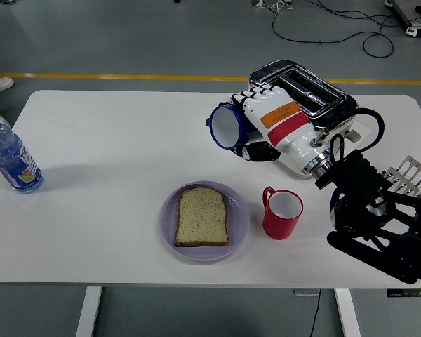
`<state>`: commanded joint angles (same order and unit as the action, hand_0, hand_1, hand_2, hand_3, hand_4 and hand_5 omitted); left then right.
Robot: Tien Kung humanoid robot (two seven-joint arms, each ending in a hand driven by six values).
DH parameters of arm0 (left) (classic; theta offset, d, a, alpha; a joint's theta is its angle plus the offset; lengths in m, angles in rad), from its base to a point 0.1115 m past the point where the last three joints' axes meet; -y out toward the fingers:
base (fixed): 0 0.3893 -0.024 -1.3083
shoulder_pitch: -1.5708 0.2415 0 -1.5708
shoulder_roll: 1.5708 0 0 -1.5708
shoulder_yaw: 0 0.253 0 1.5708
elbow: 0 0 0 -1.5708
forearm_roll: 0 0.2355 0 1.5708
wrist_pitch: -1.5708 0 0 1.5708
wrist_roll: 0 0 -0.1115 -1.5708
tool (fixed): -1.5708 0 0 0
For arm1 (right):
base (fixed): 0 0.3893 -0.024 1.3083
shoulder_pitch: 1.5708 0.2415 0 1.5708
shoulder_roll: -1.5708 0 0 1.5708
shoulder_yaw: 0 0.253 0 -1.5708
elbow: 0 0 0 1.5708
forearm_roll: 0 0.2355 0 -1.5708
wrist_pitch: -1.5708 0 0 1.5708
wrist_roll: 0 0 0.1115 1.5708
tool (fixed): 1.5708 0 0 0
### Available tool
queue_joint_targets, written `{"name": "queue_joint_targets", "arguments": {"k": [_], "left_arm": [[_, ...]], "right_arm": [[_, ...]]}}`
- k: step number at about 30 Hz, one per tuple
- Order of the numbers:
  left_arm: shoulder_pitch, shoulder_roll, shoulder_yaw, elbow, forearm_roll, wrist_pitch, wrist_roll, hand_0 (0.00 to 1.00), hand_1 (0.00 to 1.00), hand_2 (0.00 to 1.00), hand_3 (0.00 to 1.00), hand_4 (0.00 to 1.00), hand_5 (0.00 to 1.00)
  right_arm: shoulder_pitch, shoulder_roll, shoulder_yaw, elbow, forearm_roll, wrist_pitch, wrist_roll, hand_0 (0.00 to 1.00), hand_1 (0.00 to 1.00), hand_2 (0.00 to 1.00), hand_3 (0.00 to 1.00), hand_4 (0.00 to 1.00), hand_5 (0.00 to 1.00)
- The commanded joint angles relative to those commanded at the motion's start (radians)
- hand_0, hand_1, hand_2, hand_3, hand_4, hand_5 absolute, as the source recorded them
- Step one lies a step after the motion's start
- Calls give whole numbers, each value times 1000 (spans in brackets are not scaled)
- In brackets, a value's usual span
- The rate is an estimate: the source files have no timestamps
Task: Pick up the cup,pour liquid into bread,place the cup on the desk
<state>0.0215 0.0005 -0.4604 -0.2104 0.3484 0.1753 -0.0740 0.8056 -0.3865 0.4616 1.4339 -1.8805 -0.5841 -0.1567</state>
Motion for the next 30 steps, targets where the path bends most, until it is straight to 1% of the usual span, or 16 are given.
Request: {"name": "queue_joint_targets", "arguments": {"k": [2,4,6,9,11,14,15,17,21,24,25,26,28,29,30], "left_arm": [[2,0,0,1,0,0,0,649,657,648,536,311,760],[3,0,1,1,-1,-1,0,649,657,648,536,311,760],[6,0,4,2,1,-1,1,649,658,648,536,310,763],[9,0,11,3,1,-2,2,649,658,648,536,310,763],[10,0,12,3,1,-2,3,649,658,649,535,310,763],[14,0,17,4,0,-3,2,649,658,649,535,310,763],[15,0,20,4,0,-3,2,649,658,649,535,310,763],[16,0,22,4,0,-3,2,649,658,652,535,310,763],[17,0,23,5,5,-3,2,649,658,652,535,310,763],[19,0,25,5,3,-3,1,648,657,653,535,310,764],[19,0,25,5,3,-3,1,648,657,653,535,310,764],[19,0,25,5,3,-3,1,648,657,653,535,310,764],[21,1,27,5,2,-3,1,648,657,653,535,310,764],[21,1,28,5,2,-4,1,648,657,654,535,310,768],[21,1,28,5,2,-4,1,648,657,654,535,310,768]], "right_arm": [[-64,-12,88,39,91,10,34,537,377,513,527,562,2],[-92,-15,148,50,163,15,39,537,377,513,527,562,2],[-145,-23,224,75,253,13,48,522,374,511,526,576,2],[-198,-33,292,85,377,14,71,522,374,511,526,576,2],[-210,-36,305,86,461,14,76,521,371,508,525,578,2],[-257,-48,339,88,591,33,113,521,371,508,525,578,2],[-288,-52,367,83,637,51,141,521,371,508,525,578,2],[-326,-57,399,77,715,60,176,536,374,510,534,560,2],[-396,-63,462,43,890,57,247,536,374,510,534,560,2],[-452,-56,515,-1,1014,41,310,540,371,509,534,553,2],[-460,-54,522,-8,1052,39,323,540,371,509,534,553,2],[-463,-54,525,-11,1080,38,327,540,371,509,534,553,2],[-492,-30,561,-63,1089,37,383,540,371,509,534,553,2],[-500,-12,574,-107,1092,38,425,534,369,506,533,560,2],[-502,-9,577,-124,1092,39,440,534,369,506,533,560,2]]}}
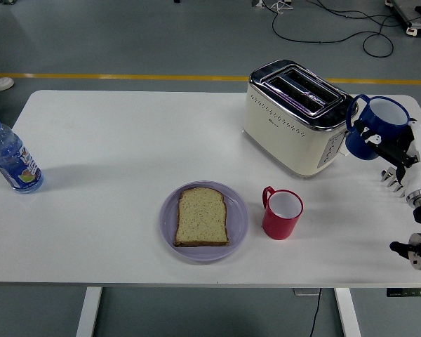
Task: Pick up the cup,pour liquid into bread,place the cup on the desk
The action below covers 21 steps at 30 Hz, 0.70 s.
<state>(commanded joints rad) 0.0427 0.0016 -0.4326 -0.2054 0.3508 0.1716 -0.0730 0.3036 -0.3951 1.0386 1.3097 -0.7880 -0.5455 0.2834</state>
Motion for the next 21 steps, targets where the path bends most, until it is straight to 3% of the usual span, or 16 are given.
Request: {"name": "queue_joint_targets", "arguments": {"k": [6,15,21], "left_arm": [[-6,-2,-3,-2,2,-1,0,648,658,654,535,310,768],[-18,-2,-16,-4,8,0,0,647,657,655,535,308,767],[-22,-1,-16,-5,10,-1,0,647,657,655,535,307,767]], "right_arm": [[-18,60,43,-136,-40,38,109,537,369,505,532,553,2],[-45,100,107,-211,-68,77,169,537,369,503,532,554,2],[-85,136,125,-264,-98,82,273,537,370,502,532,546,2]]}}
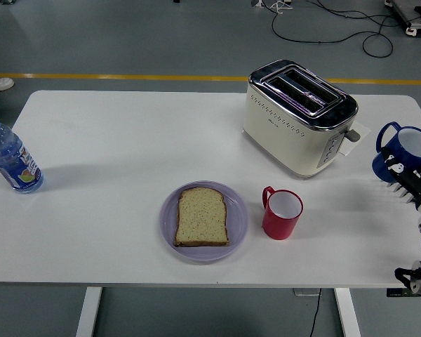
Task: Pick up the cup,pour liquid into bread,place the cup on the desk
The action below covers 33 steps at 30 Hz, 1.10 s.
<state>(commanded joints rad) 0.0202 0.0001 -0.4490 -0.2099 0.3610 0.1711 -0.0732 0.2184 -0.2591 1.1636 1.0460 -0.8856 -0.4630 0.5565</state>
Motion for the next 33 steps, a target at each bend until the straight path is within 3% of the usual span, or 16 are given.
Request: {"name": "queue_joint_targets", "arguments": {"k": [7,21,33], "left_arm": [[-3,0,1,0,0,0,0,647,656,654,535,306,765],[-5,1,4,0,1,-2,1,646,657,654,534,305,765],[-3,0,13,2,-5,-1,3,646,657,654,534,306,765]], "right_arm": [[-49,38,-16,-47,-6,-8,88,536,371,502,531,524,2],[-64,73,-76,-169,-39,21,89,519,392,521,523,506,2],[-59,87,-118,-204,-36,17,89,522,402,527,527,501,2]]}}
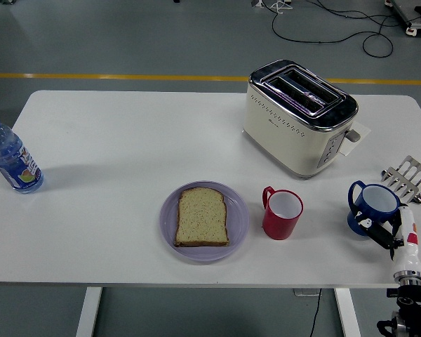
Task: Pick up the cup,pour liquid into bread,place the cup on the desk
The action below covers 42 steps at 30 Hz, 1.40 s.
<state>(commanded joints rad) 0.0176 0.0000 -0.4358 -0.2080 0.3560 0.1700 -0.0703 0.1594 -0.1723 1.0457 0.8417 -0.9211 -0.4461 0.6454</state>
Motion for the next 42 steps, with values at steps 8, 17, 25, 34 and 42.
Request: {"name": "queue_joint_targets", "arguments": {"k": [8,17,25,34,42], "left_arm": [[7,0,15,2,-7,0,1,647,657,654,534,306,766],[13,0,30,3,-12,0,2,648,657,656,535,306,766],[14,0,29,2,-11,0,1,648,657,655,534,305,765],[7,1,17,-1,-7,0,-1,648,657,654,534,306,764],[-1,0,10,-1,-4,1,0,648,656,654,534,305,762]], "right_arm": [[5,6,-10,-14,-2,-1,0,498,401,526,525,506,2],[2,5,1,-26,-40,2,-27,540,404,539,564,650,29],[-3,7,10,-30,-85,5,-59,603,424,565,724,776,95],[-2,6,27,-28,-125,-19,-59,685,498,720,922,853,109],[-15,6,48,0,-157,-11,-50,821,606,811,998,915,112]]}}
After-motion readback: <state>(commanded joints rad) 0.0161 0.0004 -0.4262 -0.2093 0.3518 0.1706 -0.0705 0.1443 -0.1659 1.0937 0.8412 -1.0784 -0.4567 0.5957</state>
